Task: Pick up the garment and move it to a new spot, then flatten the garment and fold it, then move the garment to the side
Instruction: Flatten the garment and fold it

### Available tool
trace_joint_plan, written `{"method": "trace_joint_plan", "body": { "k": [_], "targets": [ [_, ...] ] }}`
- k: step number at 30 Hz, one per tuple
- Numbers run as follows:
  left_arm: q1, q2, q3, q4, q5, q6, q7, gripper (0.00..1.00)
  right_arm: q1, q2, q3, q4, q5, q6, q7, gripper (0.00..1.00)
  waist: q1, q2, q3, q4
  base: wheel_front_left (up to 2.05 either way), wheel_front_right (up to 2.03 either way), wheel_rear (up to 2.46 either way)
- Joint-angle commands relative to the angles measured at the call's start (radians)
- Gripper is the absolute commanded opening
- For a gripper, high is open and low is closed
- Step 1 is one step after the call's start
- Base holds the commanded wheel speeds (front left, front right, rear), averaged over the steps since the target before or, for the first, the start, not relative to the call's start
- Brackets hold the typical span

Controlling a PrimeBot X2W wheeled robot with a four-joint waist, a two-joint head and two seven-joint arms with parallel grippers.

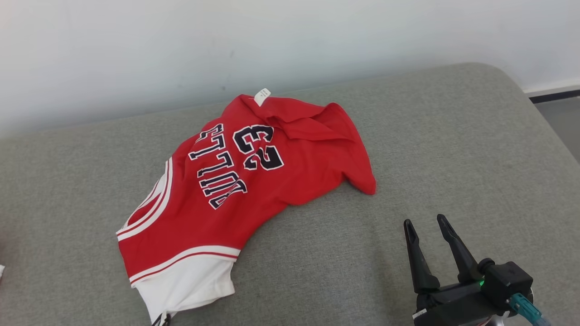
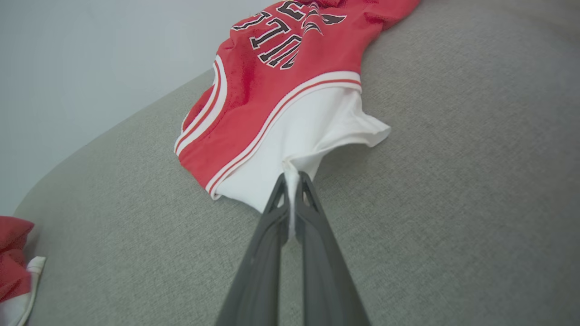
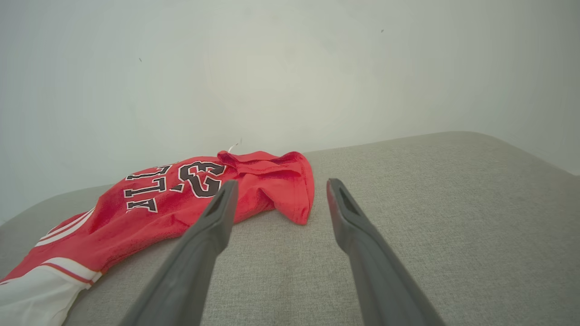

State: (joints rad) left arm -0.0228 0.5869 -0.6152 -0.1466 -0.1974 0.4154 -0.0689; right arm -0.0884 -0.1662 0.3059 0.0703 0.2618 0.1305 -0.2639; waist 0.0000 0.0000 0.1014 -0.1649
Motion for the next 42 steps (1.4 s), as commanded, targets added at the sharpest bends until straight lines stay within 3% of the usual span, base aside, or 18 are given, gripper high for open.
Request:
{"method": "trace_joint_plan", "body": {
  "k": [1, 2, 3, 5, 9, 13, 23, 29, 39, 40, 41, 42],
  "targets": [
    [0.027, 0.009, 0.008, -0.009, 0.005, 0.017, 0.012, 0.00, 0.015, -0.006, -0.001, -0.001, -0.006, 0.000, -0.001, 1.00, 0.0000, 0.0000, -0.001, 0.014, 0.00, 0.00, 0.00],
    [0.033, 0.003, 0.014, -0.016, -0.002, 0.030, 0.014, 0.29, 0.017, -0.009, -0.002, 0.001, -0.005, 0.000, -0.001, 1.00, 0.0000, 0.0000, -0.001, 0.020, 0.00, 0.00, 0.00],
    [0.039, -0.005, 0.021, -0.026, -0.010, 0.041, 0.013, 1.00, 0.017, -0.010, -0.002, 0.002, -0.004, 0.000, -0.001, 1.00, 0.0000, 0.0000, 0.000, 0.025, 0.00, 0.00, 0.00],
    [0.051, -0.025, 0.031, -0.043, -0.029, 0.059, -0.002, 1.00, 0.013, -0.010, -0.002, 0.005, -0.002, 0.000, -0.001, 1.00, 0.0000, 0.0000, 0.001, 0.036, 0.00, 0.00, 0.00],
    [0.095, -0.117, 0.088, -0.085, -0.130, 0.103, -0.092, 1.00, -0.010, -0.006, -0.015, 0.031, 0.021, 0.000, -0.001, 1.00, 0.0000, 0.0000, 0.004, 0.059, 0.00, 0.00, 0.00],
    [0.126, -0.186, 0.118, -0.084, -0.178, 0.118, -0.162, 1.00, -0.049, 0.006, -0.051, 0.133, 0.064, 0.000, -0.001, 1.00, 0.0000, 0.0000, 0.008, 0.089, 0.00, 0.00, 0.00],
    [0.042, -0.275, 0.055, -0.008, -0.144, 0.038, -0.193, 1.00, -0.293, -0.025, -0.089, 0.539, 0.179, 0.000, -0.001, 1.00, 0.0000, 0.0000, 0.051, 0.198, 0.00, 0.00, 0.00],
    [0.004, -0.298, 0.040, 0.031, -0.123, 0.004, -0.195, 1.00, -0.419, -0.051, -0.086, 0.672, 0.275, 0.000, -0.001, 1.00, 0.0000, 0.0000, 0.093, 0.245, 0.00, 0.00, 0.00],
    [-0.034, -0.321, 0.052, 0.045, -0.091, -0.027, -0.197, 1.00, -0.516, -0.064, -0.043, 0.831, 0.307, 0.000, -0.001, 1.00, 0.0000, 0.0000, 0.146, 0.278, 0.00, 0.00, 0.00],
    [-0.037, -0.323, 0.055, 0.046, -0.087, -0.027, -0.197, 1.00, -0.520, -0.065, -0.032, 0.843, 0.309, 0.000, 0.000, 0.81, 0.0000, 0.0000, 0.150, 0.277, 0.00, 0.00, 0.00],
    [-0.038, -0.324, 0.058, 0.048, -0.084, -0.032, -0.197, 1.00, -0.524, -0.067, -0.026, 0.847, 0.311, 0.000, 0.002, 0.33, 0.0000, 0.0000, 0.153, 0.276, 0.00, 0.00, 0.00],
    [-0.039, -0.325, 0.060, 0.049, -0.081, -0.034, -0.197, 1.00, -0.526, -0.068, -0.018, 0.852, 0.311, 0.000, 0.002, 0.00, 0.0000, 0.0000, 0.156, 0.274, 0.00, 0.00, 0.00]
  ]
}}
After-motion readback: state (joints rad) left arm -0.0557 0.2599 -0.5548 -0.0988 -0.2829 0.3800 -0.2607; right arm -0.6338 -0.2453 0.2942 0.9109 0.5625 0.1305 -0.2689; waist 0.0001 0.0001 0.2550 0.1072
